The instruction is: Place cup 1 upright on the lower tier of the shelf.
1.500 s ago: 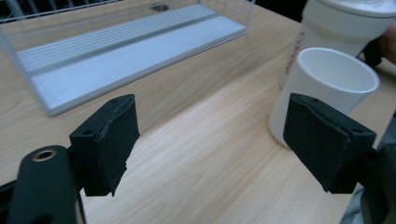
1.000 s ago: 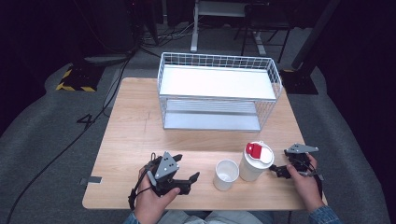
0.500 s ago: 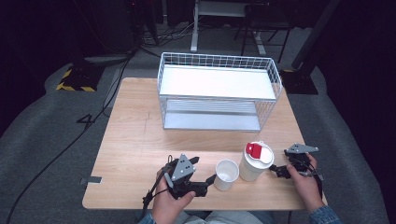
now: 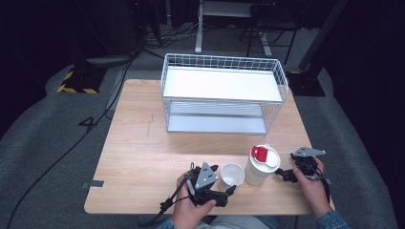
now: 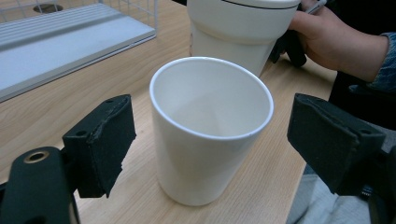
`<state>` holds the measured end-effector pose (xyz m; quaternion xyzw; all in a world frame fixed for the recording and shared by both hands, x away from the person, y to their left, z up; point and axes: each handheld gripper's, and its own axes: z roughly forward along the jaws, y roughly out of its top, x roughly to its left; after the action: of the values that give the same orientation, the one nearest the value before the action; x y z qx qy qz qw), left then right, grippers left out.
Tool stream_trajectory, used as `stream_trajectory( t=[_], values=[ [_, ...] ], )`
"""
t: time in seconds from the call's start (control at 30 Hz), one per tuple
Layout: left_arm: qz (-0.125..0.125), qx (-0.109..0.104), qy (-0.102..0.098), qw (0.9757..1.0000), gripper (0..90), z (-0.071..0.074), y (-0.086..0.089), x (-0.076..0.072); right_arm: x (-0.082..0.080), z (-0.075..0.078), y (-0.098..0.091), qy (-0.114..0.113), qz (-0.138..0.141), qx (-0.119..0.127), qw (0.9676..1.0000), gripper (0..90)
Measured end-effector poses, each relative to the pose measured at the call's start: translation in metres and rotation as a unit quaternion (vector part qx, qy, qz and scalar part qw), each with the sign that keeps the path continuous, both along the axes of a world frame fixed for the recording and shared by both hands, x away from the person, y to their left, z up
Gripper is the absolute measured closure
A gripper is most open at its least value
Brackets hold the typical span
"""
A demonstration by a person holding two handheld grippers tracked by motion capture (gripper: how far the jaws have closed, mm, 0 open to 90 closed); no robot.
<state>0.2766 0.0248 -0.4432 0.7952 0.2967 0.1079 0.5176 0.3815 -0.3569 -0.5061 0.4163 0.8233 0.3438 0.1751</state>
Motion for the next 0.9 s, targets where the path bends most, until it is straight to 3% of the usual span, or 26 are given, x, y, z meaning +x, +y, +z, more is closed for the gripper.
stream_trajectory(
  t=[0.4,0.5,0.9],
  values=[
    [0.016,0.017,-0.005,0.9997,15.1,-0.014,-0.023,0.004,0.0,0.0,0.0,0.0,0.0,0.0,1.0,0.0],
    [0.012,0.029,-0.02,0.9993,15.1,-0.018,-0.029,0.007,0.0,0.0,0.0,0.0,0.0,0.0,1.0,0.0],
    [0.015,0.049,0.011,0.9986,17.2,-0.045,-0.039,0.017,-0.001,0.0,0.0,0.0,0.0,0.0,1.0,0.0]
  ],
)
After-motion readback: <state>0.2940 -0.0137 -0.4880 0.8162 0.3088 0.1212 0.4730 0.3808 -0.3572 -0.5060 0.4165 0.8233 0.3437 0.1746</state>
